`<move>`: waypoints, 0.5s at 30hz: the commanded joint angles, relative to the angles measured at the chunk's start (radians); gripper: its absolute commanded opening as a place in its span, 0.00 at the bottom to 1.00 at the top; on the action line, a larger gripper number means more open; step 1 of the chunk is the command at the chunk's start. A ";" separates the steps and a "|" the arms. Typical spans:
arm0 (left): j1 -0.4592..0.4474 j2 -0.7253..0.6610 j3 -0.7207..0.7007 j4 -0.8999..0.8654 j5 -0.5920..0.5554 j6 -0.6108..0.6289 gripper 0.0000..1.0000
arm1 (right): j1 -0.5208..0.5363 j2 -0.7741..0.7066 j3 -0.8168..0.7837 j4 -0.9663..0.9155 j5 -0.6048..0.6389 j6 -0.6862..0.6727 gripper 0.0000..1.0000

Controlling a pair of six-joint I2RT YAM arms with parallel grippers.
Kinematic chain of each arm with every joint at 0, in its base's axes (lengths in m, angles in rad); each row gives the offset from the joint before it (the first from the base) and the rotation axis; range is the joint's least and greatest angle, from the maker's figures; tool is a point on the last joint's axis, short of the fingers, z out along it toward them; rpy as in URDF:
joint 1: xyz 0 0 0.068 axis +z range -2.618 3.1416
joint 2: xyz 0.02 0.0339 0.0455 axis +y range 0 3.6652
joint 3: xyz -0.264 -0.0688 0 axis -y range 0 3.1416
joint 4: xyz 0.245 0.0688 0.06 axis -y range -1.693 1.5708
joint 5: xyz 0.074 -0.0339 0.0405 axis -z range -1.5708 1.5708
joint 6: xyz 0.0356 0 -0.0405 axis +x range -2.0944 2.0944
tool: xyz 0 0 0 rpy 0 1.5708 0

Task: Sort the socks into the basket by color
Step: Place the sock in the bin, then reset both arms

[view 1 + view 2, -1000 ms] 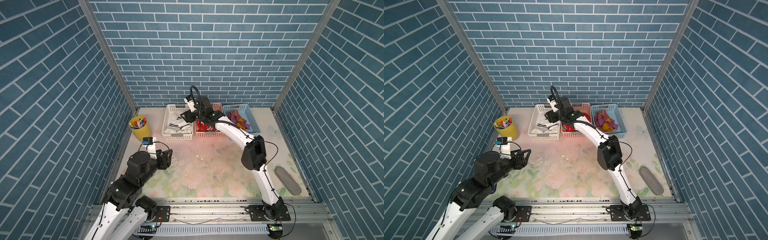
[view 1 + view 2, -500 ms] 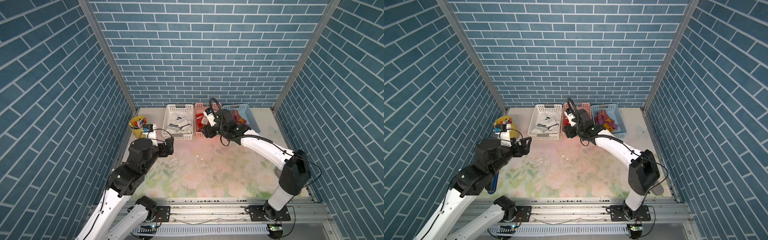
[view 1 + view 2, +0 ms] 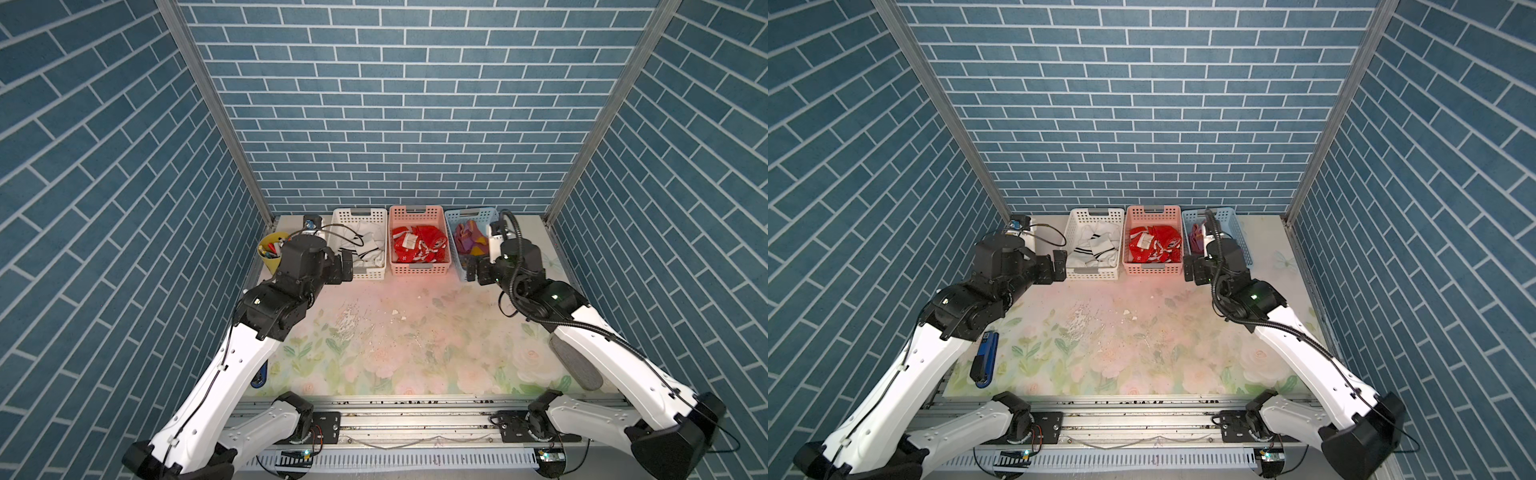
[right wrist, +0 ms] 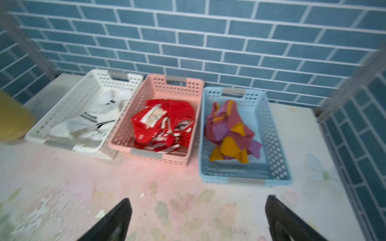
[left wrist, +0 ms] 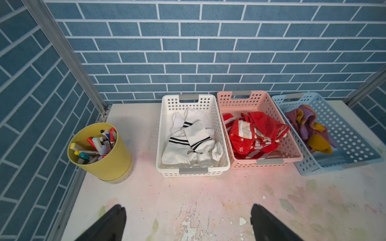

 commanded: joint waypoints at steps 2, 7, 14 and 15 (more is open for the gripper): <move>0.002 0.011 0.085 -0.054 -0.136 0.059 1.00 | -0.078 -0.073 0.001 -0.090 0.209 0.059 0.99; 0.061 0.026 0.115 -0.001 -0.250 0.061 1.00 | -0.177 -0.162 -0.084 0.003 0.269 0.018 0.99; 0.157 0.046 -0.064 0.173 -0.222 0.110 1.00 | -0.356 -0.108 -0.061 -0.096 0.327 0.037 0.99; 0.163 0.042 -0.124 0.230 -0.239 0.143 1.00 | -0.387 -0.096 -0.068 -0.094 0.300 0.040 0.99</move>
